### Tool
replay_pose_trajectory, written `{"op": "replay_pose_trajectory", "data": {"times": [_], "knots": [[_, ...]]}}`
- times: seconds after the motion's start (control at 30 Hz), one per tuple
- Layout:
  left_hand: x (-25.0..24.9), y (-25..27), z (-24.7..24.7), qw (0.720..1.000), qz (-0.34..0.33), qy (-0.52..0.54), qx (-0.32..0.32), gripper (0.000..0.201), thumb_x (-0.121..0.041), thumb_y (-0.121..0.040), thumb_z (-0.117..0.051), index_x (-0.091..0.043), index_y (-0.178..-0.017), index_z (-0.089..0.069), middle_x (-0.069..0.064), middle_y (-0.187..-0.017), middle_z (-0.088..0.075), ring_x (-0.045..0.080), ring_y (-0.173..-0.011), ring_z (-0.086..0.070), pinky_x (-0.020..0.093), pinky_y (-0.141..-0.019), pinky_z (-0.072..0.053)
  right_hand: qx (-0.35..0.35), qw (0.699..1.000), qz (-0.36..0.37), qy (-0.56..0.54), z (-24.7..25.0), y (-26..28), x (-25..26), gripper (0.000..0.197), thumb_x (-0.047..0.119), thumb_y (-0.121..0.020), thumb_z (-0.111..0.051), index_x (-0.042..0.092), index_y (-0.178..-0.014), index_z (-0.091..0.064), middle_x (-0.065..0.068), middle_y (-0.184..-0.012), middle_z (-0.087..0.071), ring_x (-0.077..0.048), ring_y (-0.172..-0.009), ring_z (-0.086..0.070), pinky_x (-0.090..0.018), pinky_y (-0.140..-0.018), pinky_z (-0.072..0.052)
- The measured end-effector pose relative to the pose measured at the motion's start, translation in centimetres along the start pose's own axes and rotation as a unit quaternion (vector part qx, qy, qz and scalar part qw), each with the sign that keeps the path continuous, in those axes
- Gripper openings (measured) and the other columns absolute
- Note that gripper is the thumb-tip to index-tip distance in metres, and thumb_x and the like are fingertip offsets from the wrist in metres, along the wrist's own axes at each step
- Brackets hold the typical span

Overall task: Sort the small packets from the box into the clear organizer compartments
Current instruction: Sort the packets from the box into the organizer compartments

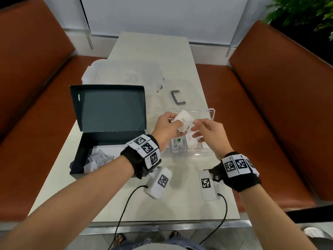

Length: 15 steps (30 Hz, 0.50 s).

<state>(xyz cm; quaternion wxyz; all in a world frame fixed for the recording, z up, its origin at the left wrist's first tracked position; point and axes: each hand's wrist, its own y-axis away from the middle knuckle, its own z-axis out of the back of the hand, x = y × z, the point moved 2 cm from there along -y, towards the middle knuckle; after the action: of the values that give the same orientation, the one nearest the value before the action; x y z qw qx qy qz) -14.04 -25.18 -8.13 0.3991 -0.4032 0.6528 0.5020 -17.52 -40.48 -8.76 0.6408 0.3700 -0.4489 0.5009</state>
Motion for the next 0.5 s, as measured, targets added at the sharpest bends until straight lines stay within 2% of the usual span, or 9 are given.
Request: {"op": "replay_pose_trajectory", "data": {"times": [0.1, 0.27, 0.37, 0.43, 0.5], "knots": [[1.3, -0.2, -2.8, 0.999, 0.014, -0.019, 0.025, 0.014, -0.002, -0.092, -0.06, -0.004, -0.105, -0.055, 0.016, -0.105, -0.06, 0.028, -0.089, -0.067, 0.04, -0.072, -0.061, -0.038, 0.999, -0.002, -0.032, 1.2, -0.6, -0.8, 0.009, 0.022, -0.092, -0.062, 0.019, -0.096, -0.069, 0.0, -0.084, -0.072, -0.01, -0.069, -0.068, -0.021, -0.059, -0.054], [2.9, -0.8, -5.5, 0.987, 0.002, -0.142, 0.08, 0.01, -0.02, -0.092, -0.065, -0.013, -0.095, -0.058, 0.005, -0.096, -0.068, 0.02, -0.085, -0.07, 0.035, -0.077, -0.056, -0.076, 0.996, -0.035, -0.007, 5.2, -2.7, -3.3, 0.005, 0.02, -0.089, -0.067, 0.016, -0.089, -0.071, 0.0, -0.075, -0.069, -0.008, -0.064, -0.061, -0.021, -0.058, -0.051], [3.5, -1.5, -5.9, 0.958, -0.062, -0.274, 0.056, 0.014, -0.02, -0.09, -0.066, -0.011, -0.099, -0.064, 0.005, -0.095, -0.068, 0.021, -0.084, -0.067, 0.02, -0.066, -0.049, -0.067, 0.993, -0.079, 0.054, 7.1, -3.8, -5.4, 0.005, 0.016, -0.088, -0.067, 0.016, -0.085, -0.071, 0.001, -0.071, -0.065, -0.012, -0.064, -0.058, -0.027, -0.064, -0.054], [3.9, -2.0, -6.1, 0.934, -0.09, -0.343, 0.053, 0.013, -0.017, -0.089, -0.066, -0.012, -0.102, -0.064, 0.002, -0.093, -0.066, 0.014, -0.08, -0.061, 0.012, -0.058, -0.041, -0.051, 0.988, -0.105, 0.104, 7.6, -4.2, -6.8, 0.006, 0.016, -0.088, -0.068, 0.013, -0.089, -0.072, 0.0, -0.07, -0.064, -0.012, -0.063, -0.057, -0.028, -0.066, -0.056], [4.1, -2.3, -6.5, 0.912, -0.106, -0.392, 0.06, 0.014, -0.014, -0.089, -0.065, -0.012, -0.103, -0.064, 0.0, -0.093, -0.064, 0.013, -0.081, -0.058, 0.011, -0.06, -0.04, -0.034, 0.985, -0.122, 0.117, 7.5, -4.4, -7.7, 0.009, 0.016, -0.087, -0.069, 0.01, -0.093, -0.073, -0.001, -0.069, -0.064, -0.012, -0.061, -0.057, -0.027, -0.067, -0.057]]}}
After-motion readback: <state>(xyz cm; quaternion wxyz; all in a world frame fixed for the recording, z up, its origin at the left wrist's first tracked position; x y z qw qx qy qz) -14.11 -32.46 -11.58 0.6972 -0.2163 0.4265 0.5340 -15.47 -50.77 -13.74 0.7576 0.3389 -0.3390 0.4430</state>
